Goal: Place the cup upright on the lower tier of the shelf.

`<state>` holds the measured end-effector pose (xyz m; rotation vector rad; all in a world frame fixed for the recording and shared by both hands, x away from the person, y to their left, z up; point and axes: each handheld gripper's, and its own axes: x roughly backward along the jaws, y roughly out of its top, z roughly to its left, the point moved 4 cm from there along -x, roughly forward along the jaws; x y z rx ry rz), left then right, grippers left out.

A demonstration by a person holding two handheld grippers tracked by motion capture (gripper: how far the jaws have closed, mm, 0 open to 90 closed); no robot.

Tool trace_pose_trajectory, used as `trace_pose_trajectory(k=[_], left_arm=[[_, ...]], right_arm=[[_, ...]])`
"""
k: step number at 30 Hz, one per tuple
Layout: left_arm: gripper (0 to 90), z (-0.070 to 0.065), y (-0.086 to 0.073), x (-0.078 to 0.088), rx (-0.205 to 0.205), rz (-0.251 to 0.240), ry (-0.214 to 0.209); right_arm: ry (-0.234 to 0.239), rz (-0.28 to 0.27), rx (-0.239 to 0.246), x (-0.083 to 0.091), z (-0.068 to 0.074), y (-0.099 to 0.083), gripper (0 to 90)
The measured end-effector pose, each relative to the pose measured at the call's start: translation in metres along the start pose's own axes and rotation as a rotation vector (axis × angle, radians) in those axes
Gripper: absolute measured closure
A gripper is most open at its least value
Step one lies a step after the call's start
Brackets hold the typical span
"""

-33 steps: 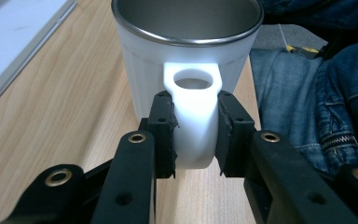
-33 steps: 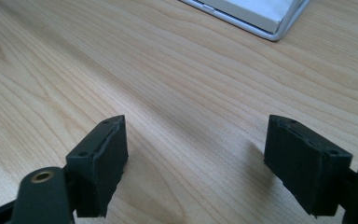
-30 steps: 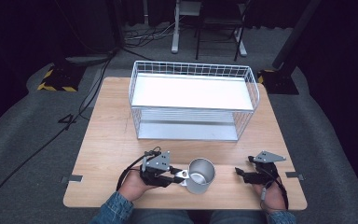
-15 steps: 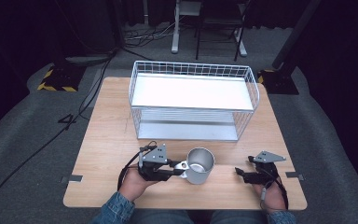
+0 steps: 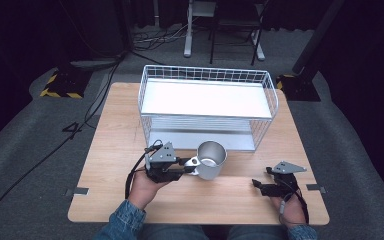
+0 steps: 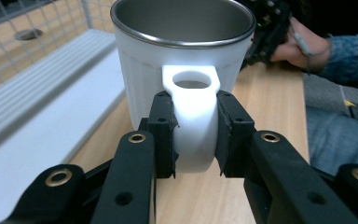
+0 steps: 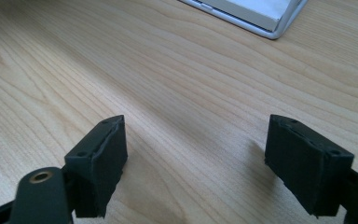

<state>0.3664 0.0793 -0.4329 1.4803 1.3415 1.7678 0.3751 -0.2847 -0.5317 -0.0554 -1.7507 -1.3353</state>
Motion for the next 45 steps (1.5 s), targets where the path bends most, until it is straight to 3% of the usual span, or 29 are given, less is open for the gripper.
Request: trace_pose_trajectory(k=[3, 10, 23, 30, 34, 45], left_arm=[[71.5, 0.008, 0.004, 0.0, 0.024, -0.013, 0.027], [71.5, 0.019, 0.011, -0.002, 0.031, -0.026, 0.097], [71.5, 0.047, 0.018, -0.016, 0.124, -0.101, 0.204], [71.5, 0.057, 0.02, -0.025, 0.136, -0.11, 0.283], [71.5, 0.062, 0.018, -0.032, 0.175, -0.12, 0.332], [71.4, 0.074, 0.014, -0.051, 0.2, -0.113, 0.408]], right_arm=[[-0.002, 0.0, 0.001, 0.0, 0.0, 0.0, 21.0], [-0.001, -0.001, 0.001, 0.0, 0.0, 0.0, 21.0], [-0.006, -0.002, 0.006, 0.0, 0.001, 0.0, 21.1], [-0.004, -0.002, 0.005, 0.0, 0.0, 0.0, 21.1], [-0.004, -0.002, 0.005, 0.0, 0.0, 0.0, 21.1], [-0.005, -0.003, 0.014, 0.001, 0.001, 0.0, 21.1]])
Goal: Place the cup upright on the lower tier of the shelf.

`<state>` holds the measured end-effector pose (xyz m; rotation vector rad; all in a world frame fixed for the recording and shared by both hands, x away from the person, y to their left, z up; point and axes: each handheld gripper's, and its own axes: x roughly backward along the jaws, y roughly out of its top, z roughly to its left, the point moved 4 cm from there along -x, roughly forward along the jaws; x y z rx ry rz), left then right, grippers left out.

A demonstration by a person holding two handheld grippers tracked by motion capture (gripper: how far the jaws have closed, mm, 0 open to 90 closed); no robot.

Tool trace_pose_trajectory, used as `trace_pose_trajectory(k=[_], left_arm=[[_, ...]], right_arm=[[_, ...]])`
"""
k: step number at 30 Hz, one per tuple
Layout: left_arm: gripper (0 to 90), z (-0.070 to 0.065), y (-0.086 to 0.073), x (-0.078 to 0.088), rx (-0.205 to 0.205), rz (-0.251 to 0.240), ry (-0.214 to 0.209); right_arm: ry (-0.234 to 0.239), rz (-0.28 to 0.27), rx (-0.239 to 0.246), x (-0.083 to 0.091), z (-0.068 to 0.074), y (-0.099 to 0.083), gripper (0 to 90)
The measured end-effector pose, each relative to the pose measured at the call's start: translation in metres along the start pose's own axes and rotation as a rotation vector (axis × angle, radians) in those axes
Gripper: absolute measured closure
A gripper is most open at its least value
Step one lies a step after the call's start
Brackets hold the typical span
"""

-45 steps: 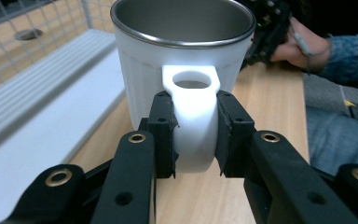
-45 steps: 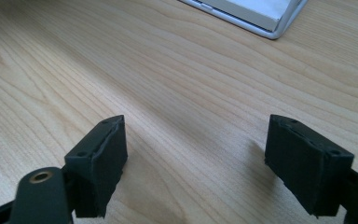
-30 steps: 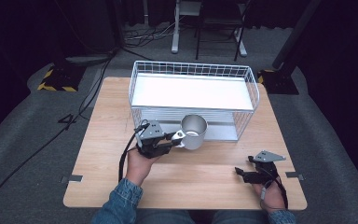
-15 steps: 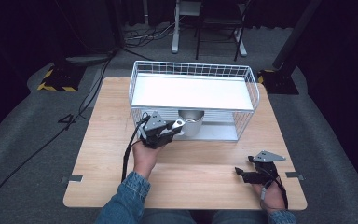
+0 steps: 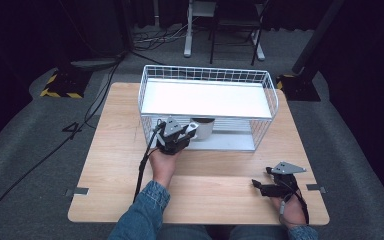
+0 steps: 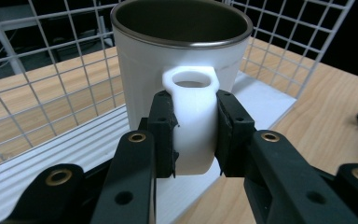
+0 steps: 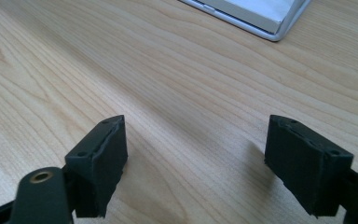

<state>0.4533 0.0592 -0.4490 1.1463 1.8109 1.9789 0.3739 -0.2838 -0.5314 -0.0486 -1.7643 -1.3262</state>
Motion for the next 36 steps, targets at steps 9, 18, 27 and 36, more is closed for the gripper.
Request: trace_pose_trajectory(k=[9, 18, 27, 36], left_arm=[[71.4, 0.003, -0.009, -0.016, 0.026, 0.0, 0.046], [71.3, 0.002, -0.017, -0.033, 0.023, 0.012, 0.056], [71.2, 0.005, -0.018, -0.035, 0.032, 0.007, 0.043], [70.5, 0.006, -0.017, -0.036, 0.031, 0.013, 0.057]], right_arm=[[0.001, 0.0, 0.003, 0.0, 0.0, 0.0, 21.1], [0.005, 0.001, 0.004, 0.0, 0.0, 0.0, 21.1], [0.005, 0.001, 0.006, 0.0, 0.001, 0.0, 21.1], [0.005, -0.001, 0.006, 0.0, 0.001, 0.0, 21.1]])
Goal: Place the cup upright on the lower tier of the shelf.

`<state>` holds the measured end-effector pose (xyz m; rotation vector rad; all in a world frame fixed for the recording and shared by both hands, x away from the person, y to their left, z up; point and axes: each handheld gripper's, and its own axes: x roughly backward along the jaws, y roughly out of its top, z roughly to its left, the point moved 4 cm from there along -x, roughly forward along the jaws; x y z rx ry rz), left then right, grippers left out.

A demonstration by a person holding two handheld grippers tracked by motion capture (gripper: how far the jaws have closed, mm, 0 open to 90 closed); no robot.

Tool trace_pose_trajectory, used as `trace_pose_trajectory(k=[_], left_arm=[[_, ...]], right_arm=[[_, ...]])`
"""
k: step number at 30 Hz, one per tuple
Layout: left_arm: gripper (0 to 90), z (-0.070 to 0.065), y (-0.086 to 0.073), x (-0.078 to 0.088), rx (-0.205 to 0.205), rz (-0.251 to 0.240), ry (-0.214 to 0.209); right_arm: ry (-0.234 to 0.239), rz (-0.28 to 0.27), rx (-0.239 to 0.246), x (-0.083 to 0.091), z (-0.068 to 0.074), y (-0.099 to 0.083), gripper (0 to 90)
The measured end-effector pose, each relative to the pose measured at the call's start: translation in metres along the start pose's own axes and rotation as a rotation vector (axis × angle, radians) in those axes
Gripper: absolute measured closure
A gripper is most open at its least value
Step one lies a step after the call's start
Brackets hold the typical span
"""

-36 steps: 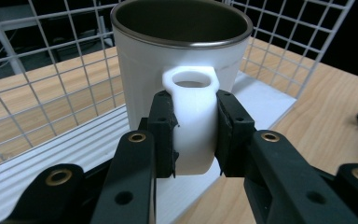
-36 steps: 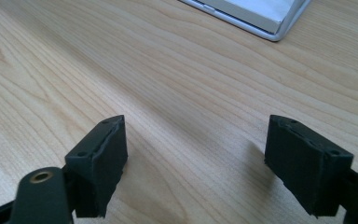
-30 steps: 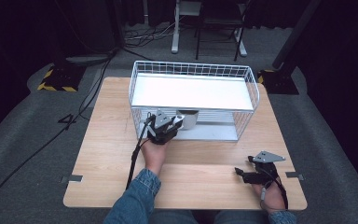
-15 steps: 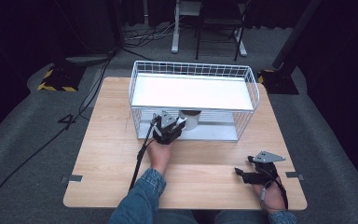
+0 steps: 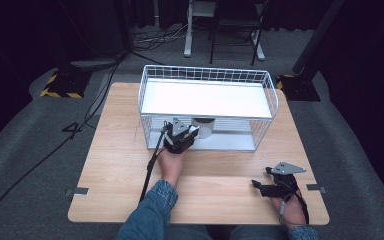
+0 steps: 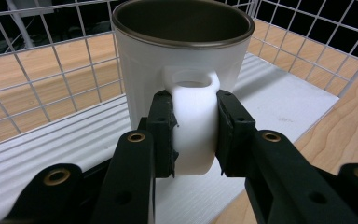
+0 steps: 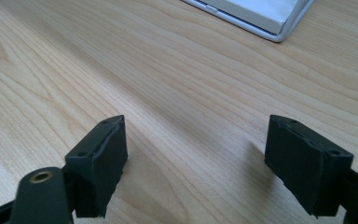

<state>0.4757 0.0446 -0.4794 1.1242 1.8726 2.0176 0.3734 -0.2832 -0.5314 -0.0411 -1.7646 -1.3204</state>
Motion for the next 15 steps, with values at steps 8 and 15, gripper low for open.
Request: trace_pose_trajectory(k=[8, 15], left_arm=[[48.4, 0.0027, 0.0014, 0.001, 0.028, -0.004, 0.001], [33.4, 0.0038, 0.0012, 0.0087, 0.074, 0.013, -0.015]], right_arm=[[-0.001, -0.001, 0.003, 0.0001, 0.0001, 0.0, 21.2], [0.0, 0.0, 0.001, 0.0, 0.0001, 0.0, 21.1]])
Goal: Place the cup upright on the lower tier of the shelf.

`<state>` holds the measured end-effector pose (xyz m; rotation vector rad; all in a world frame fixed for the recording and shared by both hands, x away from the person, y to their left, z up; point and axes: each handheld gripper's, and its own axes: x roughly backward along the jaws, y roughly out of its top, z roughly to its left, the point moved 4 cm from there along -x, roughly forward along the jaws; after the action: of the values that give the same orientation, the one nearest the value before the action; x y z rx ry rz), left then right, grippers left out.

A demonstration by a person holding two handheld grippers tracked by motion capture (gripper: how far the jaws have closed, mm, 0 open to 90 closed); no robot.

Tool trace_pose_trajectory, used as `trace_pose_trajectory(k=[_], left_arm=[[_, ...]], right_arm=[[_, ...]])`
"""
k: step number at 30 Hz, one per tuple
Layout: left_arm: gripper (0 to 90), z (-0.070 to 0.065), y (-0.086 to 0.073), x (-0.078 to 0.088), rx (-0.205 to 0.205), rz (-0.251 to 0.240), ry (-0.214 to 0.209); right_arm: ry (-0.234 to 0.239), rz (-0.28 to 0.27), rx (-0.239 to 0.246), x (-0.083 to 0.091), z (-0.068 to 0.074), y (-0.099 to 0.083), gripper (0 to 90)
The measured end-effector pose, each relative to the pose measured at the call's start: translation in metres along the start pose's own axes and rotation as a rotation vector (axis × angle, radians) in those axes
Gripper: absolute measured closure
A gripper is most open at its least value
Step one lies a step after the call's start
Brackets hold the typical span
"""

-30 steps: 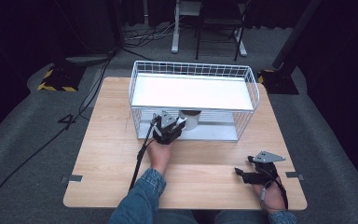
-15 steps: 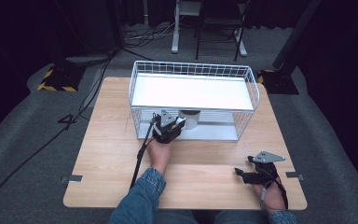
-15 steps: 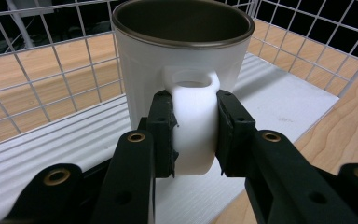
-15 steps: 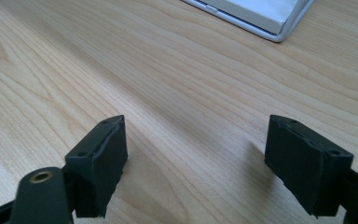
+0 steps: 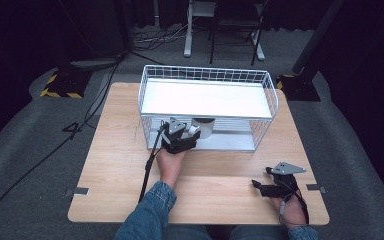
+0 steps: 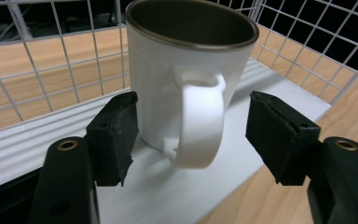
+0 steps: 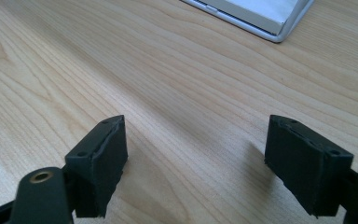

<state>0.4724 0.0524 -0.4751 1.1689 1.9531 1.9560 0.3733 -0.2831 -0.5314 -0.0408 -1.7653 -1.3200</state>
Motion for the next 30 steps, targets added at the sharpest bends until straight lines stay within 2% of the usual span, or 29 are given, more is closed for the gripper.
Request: trace_pose_trajectory(k=[2, 10, 11, 12, 13, 14, 17, 22, 24, 25, 26, 30], left_arm=[[32.8, 0.001, -0.001, 0.004, -0.008, 0.012, -0.004], [32.1, -0.005, 0.002, 0.031, -0.037, -0.022, -0.018], [32.2, -0.008, 0.003, 0.04, -0.039, -0.032, -0.025], [32.3, -0.008, 0.003, 0.04, -0.039, -0.032, -0.025], [32.5, -0.01, 0.004, 0.049, -0.041, -0.038, -0.037], [32.5, -0.01, 0.004, 0.049, -0.041, -0.038, -0.037], [32.4, -0.013, 0.005, 0.063, -0.036, -0.046, -0.056], [32.4, -0.014, 0.003, 0.087, -0.051, -0.04, -0.078], [32.4, -0.015, 0.003, 0.092, -0.053, -0.037, -0.079], [32.4, -0.015, 0.002, 0.101, -0.063, -0.042, -0.083], [32.4, -0.015, 0.002, 0.101, -0.063, -0.042, -0.083], [32.4, -0.015, -0.001, 0.121, -0.08, -0.046, -0.088]], right_arm=[[0.001, 0.001, 0.0, 0.0, 0.0, 0.0, 21.1], [0.005, 0.001, 0.001, 0.0, 0.0, 0.0, 21.2], [0.006, -0.001, 0.005, 0.0, 0.0, 0.0, 21.1], [0.006, -0.001, 0.005, 0.0, 0.0, 0.0, 21.1], [0.007, 0.0, 0.003, 0.0, 0.0, 0.0, 21.1], [0.007, 0.0, 0.003, 0.0, 0.0, 0.0, 21.1], [0.009, 0.002, 0.002, 0.0, 0.0, 0.0, 21.1], [0.013, 0.002, -0.002, -0.001, 0.0, 0.0, 21.1], [0.015, 0.003, -0.002, -0.001, 0.0, 0.0, 21.0], [0.016, 0.003, -0.004, -0.001, 0.0, 0.0, 21.0], [0.016, 0.003, -0.004, -0.001, 0.0, 0.0, 21.0], [0.015, 0.003, -0.005, -0.001, 0.0, 0.001, 21.0]])
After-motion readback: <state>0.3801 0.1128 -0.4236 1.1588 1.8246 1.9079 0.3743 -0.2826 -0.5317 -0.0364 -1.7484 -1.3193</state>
